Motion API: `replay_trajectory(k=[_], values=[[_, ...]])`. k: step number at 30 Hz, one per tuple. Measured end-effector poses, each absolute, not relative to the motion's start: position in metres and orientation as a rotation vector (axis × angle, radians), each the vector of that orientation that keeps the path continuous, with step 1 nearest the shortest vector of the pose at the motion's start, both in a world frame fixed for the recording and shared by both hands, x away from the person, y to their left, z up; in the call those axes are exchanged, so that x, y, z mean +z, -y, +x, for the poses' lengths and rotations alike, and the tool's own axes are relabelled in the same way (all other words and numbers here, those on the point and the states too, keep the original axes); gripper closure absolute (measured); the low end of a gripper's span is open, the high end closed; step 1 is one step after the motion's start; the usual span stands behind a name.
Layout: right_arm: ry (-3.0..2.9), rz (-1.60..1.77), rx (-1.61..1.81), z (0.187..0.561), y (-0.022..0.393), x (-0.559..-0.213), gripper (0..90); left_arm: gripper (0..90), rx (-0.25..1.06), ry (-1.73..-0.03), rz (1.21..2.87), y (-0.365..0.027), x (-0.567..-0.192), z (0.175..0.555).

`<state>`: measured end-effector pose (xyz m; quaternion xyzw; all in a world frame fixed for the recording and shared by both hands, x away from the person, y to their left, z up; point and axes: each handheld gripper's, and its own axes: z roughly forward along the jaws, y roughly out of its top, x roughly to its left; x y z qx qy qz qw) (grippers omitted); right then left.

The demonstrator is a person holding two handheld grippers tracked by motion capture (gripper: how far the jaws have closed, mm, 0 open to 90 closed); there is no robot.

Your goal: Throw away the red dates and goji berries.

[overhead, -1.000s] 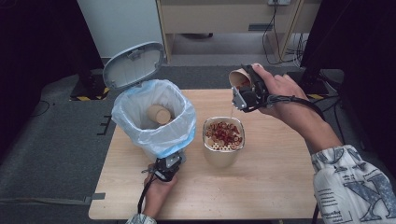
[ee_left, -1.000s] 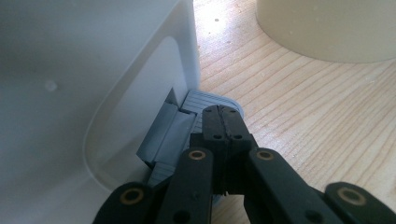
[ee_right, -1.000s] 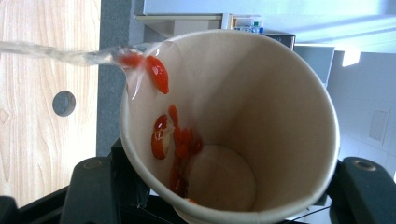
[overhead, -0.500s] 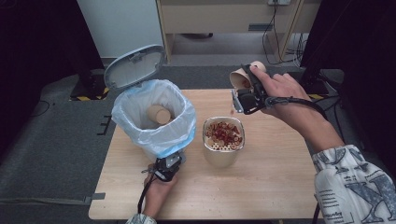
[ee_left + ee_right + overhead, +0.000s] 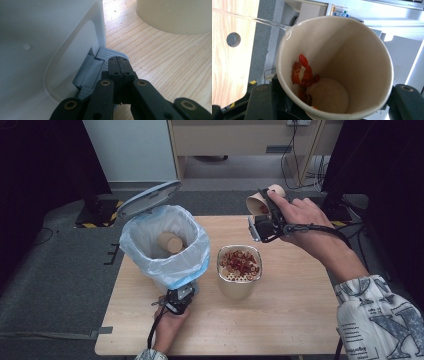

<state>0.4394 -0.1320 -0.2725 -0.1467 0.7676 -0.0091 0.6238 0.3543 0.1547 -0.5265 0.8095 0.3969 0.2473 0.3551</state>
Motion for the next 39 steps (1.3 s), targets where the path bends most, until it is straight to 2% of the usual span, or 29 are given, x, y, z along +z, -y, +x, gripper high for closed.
replay_trajectory(k=[39], values=[[-1.736, -0.357, -0.037, 0.4364, 0.1301, -0.2738, 35.1, 89.0, 0.640, -1.024, 2.090, -0.1543, -0.5266, 0.3540]])
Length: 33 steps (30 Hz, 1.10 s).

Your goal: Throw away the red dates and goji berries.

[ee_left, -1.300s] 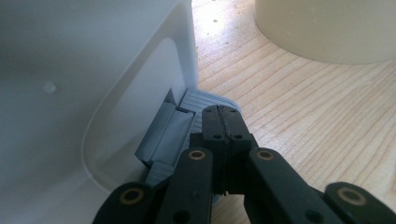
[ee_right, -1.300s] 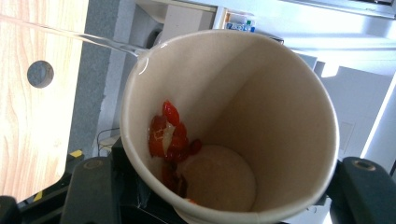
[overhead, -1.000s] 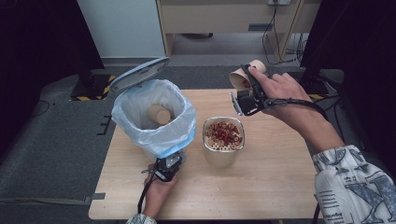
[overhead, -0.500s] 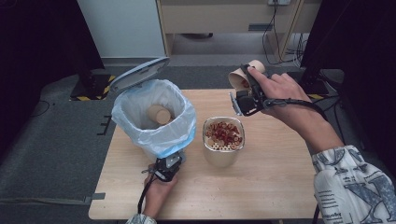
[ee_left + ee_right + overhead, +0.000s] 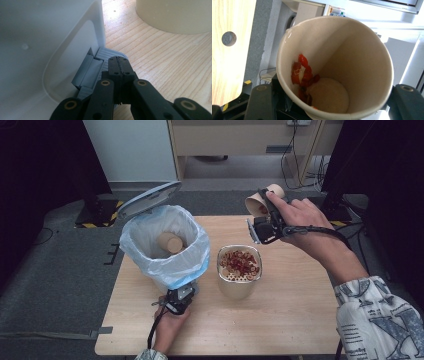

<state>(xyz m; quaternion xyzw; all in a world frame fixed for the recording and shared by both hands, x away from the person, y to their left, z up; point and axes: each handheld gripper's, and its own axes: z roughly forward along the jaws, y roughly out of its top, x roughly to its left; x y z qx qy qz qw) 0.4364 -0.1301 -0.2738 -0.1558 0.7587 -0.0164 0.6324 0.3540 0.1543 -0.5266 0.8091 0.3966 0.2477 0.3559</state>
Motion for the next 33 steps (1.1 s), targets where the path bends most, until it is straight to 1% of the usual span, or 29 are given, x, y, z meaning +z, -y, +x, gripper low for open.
replay_trajectory(k=[15, 33], values=[[-1.761, -0.341, -0.020, 0.438, 0.132, -0.280, 35.0, 89.0, 0.639, -1.023, 2.091, -0.154, -0.527, 0.354], [-1.873, -0.217, 0.138, 0.444, 0.140, -0.292, 35.0, 89.0, 0.637, -1.026, 2.091, -0.155, -0.527, 0.354]])
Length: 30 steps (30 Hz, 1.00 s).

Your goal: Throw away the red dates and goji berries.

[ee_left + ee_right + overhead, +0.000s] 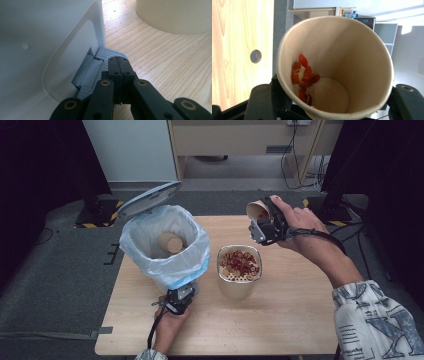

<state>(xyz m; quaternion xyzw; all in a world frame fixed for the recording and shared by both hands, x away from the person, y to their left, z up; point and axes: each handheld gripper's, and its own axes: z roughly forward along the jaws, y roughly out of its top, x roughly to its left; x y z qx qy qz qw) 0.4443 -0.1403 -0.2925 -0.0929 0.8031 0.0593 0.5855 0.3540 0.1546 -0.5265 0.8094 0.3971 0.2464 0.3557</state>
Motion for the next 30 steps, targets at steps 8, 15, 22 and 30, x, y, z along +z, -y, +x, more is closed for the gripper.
replay_trajectory(k=[8, 15, 22, 30], values=[[-1.925, -0.149, 0.210, 0.450, 0.148, -0.303, 35.0, 88.9, 0.635, -1.025, 2.093, -0.155, -0.526, 0.354], [-1.977, -0.082, 0.277, 0.454, 0.151, -0.312, 35.0, 88.9, 0.635, -1.024, 2.094, -0.155, -0.526, 0.354], [-2.039, 0.024, 0.413, 0.458, 0.156, -0.321, 34.9, 88.9, 0.636, -1.021, 2.092, -0.155, -0.526, 0.354], [-2.072, 0.134, 0.539, 0.460, 0.165, -0.326, 35.1, 88.9, 0.635, -1.022, 2.092, -0.155, -0.526, 0.354]])
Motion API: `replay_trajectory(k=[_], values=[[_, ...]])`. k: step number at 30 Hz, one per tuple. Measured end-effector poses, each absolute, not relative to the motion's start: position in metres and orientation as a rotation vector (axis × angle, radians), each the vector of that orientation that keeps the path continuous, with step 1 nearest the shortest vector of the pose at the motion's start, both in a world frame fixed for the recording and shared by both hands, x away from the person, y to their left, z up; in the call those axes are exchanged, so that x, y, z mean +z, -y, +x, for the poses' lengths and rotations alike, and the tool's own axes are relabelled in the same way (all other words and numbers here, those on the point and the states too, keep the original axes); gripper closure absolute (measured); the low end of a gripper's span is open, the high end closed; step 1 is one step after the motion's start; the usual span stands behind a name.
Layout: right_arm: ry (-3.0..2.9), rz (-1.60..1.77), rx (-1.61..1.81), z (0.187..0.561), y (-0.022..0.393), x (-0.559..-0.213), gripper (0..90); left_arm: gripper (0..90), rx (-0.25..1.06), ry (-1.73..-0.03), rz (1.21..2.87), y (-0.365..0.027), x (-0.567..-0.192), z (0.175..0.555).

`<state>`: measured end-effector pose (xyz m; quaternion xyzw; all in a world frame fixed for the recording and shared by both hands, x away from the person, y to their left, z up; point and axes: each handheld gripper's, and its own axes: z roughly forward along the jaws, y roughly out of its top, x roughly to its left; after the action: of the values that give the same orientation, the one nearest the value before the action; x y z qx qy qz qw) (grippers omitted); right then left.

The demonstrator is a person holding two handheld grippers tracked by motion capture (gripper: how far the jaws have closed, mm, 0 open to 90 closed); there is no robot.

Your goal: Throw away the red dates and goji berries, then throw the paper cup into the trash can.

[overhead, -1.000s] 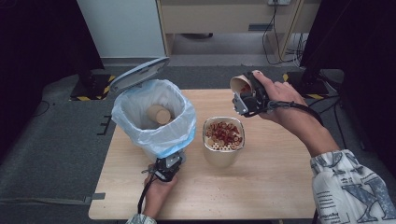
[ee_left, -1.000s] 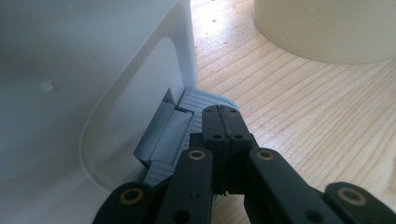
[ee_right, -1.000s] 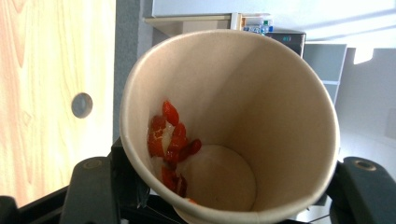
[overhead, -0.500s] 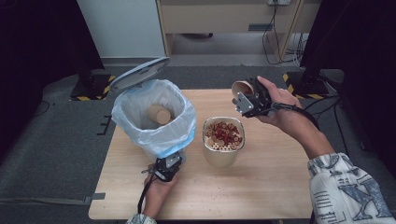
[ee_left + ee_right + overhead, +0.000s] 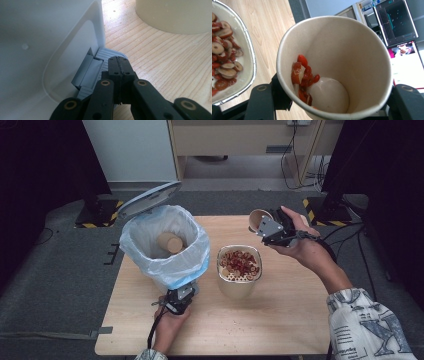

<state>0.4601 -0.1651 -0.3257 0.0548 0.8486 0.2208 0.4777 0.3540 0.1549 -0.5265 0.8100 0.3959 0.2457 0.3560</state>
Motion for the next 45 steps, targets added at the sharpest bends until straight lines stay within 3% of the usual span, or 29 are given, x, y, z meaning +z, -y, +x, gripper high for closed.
replay_trajectory(k=[22, 45], values=[[-2.201, 0.575, 0.990, 0.470, 0.237, -0.341, 34.7, 88.9, 0.638, -1.041, 2.084, -0.155, -0.527, 0.353], [-2.234, 0.702, 1.068, 0.468, 0.270, -0.357, 34.5, 88.9, 0.629, -1.043, 2.075, -0.155, -0.527, 0.353]])
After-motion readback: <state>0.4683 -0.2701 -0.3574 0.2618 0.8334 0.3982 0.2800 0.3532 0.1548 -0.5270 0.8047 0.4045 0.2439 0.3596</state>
